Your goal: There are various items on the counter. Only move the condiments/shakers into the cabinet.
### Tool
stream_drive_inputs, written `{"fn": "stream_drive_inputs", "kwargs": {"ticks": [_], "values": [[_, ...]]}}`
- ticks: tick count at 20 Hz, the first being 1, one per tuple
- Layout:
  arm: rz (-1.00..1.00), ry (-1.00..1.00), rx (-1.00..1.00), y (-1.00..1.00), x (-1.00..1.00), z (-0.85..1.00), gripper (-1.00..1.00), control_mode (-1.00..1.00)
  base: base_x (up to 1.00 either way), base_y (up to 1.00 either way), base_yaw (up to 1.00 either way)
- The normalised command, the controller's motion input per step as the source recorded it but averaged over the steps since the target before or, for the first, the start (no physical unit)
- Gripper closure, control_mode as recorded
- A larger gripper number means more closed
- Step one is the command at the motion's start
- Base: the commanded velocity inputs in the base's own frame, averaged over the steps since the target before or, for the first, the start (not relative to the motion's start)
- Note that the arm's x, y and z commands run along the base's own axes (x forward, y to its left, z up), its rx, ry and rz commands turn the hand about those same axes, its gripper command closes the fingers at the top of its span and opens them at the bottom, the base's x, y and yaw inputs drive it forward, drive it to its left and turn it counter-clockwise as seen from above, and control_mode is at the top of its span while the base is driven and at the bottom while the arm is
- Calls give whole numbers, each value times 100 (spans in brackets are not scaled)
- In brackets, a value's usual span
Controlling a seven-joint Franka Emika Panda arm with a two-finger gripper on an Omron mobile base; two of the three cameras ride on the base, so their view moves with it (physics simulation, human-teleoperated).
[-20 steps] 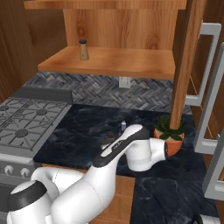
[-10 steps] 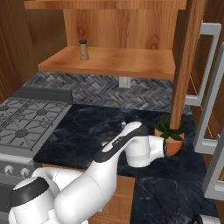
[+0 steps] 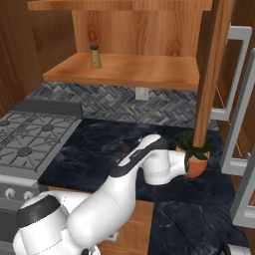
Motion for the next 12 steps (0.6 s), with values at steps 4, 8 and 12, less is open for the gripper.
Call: {"fn": "stream_drive_inputs", "kwargs": {"ticks": [4,8,12], "values": [[7,0,0,0,0,-1,-100,-100,0,0,0],[6,0,0,-3,0,0,-100,-100,0,0,0],[0,0,0,0,0,0,-100,-100,0,0,0]]}}
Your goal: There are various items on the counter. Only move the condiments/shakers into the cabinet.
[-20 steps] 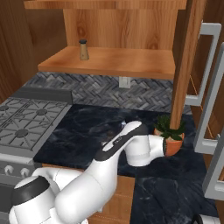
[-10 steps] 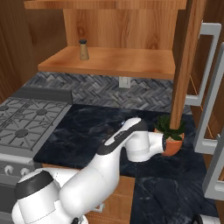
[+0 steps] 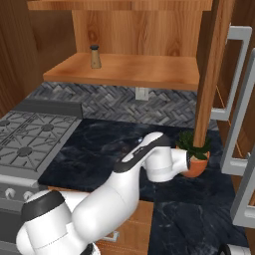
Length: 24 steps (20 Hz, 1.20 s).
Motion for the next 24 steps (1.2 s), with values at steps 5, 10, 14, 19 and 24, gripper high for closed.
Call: {"fn": "stream_drive_inputs", "kwargs": {"ticks": [5,10,14,19,24], "values": [[0,-2,0,-5,11,0,-100,-100,0,0,0],[0,-6,0,-3,33,0,-100,-100,0,0,0],[0,-5,0,-3,26,0,-100,-100,0,0,0],[0,-2,0,0,0,0,-100,-100,0,0,0],[0,-3,0,0,-9,0,-100,-100,0,0,0]]}}
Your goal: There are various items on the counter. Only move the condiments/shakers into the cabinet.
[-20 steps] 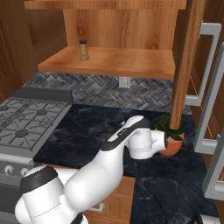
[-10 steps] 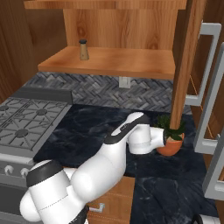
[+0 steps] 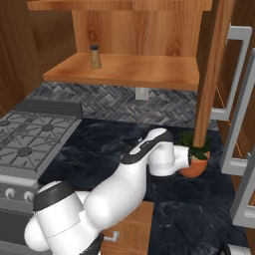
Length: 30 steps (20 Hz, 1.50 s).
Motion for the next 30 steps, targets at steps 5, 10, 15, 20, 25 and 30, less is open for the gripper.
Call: {"fn": "stream_drive_inputs", "kwargs": {"ticks": [5,10,15,20,25,30], "values": [[0,-3,0,0,-3,0,-100,-100,0,0,0],[0,-1,0,0,0,0,-100,-100,0,0,0],[0,0,0,0,0,-1,-100,-100,0,0,0],[0,0,-1,6,0,-3,-100,-100,0,0,0],[-1,0,-1,17,0,0,-100,-100,0,0,0],[-1,0,0,8,0,0,-100,-100,0,0,0]]}}
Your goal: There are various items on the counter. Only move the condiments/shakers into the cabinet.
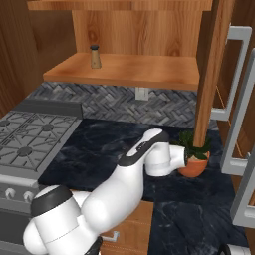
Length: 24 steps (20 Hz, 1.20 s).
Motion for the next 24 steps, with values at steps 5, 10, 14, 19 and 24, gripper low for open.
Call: {"fn": "stream_drive_inputs", "kwargs": {"ticks": [5,10,14,19,24], "values": [[0,0,0,0,0,0,100,-100,0,0,0],[0,-2,0,0,-17,10,100,-100,0,0,0],[-13,-12,1,0,-60,66,100,-100,0,0,0],[-23,-17,0,0,-57,94,100,-100,0,0,0],[-31,-19,0,6,-38,99,100,-100,0,0,0]]}}
